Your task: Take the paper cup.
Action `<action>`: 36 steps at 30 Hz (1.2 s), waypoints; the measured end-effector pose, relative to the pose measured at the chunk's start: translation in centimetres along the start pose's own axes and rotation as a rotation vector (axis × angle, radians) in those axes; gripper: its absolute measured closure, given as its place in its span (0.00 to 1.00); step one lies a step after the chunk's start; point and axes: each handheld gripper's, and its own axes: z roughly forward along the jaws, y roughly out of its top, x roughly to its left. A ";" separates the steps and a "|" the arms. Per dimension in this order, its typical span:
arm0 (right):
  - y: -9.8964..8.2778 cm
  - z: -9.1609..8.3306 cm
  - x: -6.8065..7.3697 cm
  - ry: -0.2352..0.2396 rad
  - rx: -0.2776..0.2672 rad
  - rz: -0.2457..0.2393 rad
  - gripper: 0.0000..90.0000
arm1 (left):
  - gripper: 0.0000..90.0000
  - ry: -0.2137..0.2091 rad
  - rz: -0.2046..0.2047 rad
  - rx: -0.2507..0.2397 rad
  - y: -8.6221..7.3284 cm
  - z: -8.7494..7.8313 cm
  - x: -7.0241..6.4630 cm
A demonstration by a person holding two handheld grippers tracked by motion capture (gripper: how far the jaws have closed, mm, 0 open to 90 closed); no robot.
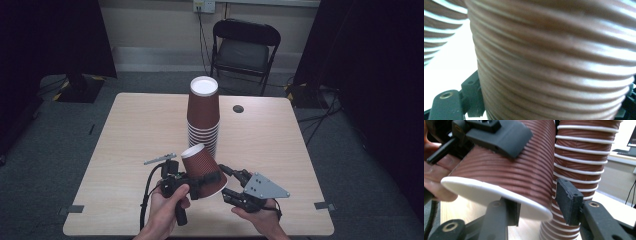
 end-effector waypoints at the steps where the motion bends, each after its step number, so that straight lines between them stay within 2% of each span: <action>1: 0.0 0.0 0.0 0.000 0.000 0.000 0.64 | 0.16 0.000 0.000 0.000 0.0 0.0 0.0; 3: 0.0 0.2 0.2 -0.001 -0.004 -0.023 0.66 | 0.16 -0.002 0.005 0.016 -0.2 0.2 0.0; 10: -0.2 0.3 0.2 -0.004 -0.019 -0.032 0.68 | 0.15 -0.011 0.008 0.040 -0.6 0.6 -0.2; 11: -0.2 0.2 0.3 -0.012 -0.020 -0.035 0.71 | 0.15 -0.013 0.003 0.037 -0.7 0.7 -0.2; 12: -0.2 0.2 0.3 -0.012 -0.020 -0.035 0.71 | 0.15 -0.016 0.014 0.047 -0.7 0.7 -0.2; 17: -0.3 0.1 0.0 -0.032 -0.036 -0.040 0.84 | 0.13 -0.029 0.044 0.028 -0.7 0.9 -0.3; 19: -0.4 0.0 -0.1 -0.043 -0.032 -0.037 0.90 | 0.13 -0.034 0.079 0.016 -0.7 0.9 -0.4; 20: -0.4 0.0 -0.2 -0.040 -0.036 -0.033 0.91 | 0.12 -0.026 0.094 0.012 -0.7 0.8 -0.4; 23: -0.3 -0.1 -0.2 -0.031 -0.026 -0.036 0.92 | 0.11 -0.043 0.097 0.016 -0.4 0.7 -0.2; 24: -0.3 -0.1 -0.2 -0.030 -0.025 -0.037 0.92 | 0.11 -0.048 0.108 0.017 -0.3 0.7 -0.2; 26: -0.2 -0.2 -0.3 -0.030 -0.030 -0.037 0.93 | 0.11 -0.057 0.102 0.010 -0.3 0.7 -0.2; 31: -0.1 -0.4 -0.2 -0.025 -0.029 -0.030 0.94 | 0.11 -0.071 0.103 0.027 -0.1 0.6 -0.1; 35: -0.1 -0.5 -0.3 -0.009 -0.020 -0.026 0.94 | 0.10 -0.068 0.114 0.007 0.1 0.4 0.0; 36: -0.1 -0.6 -0.3 -0.001 -0.012 -0.028 0.94 | 0.10 -0.056 0.132 -0.020 0.5 0.0 0.1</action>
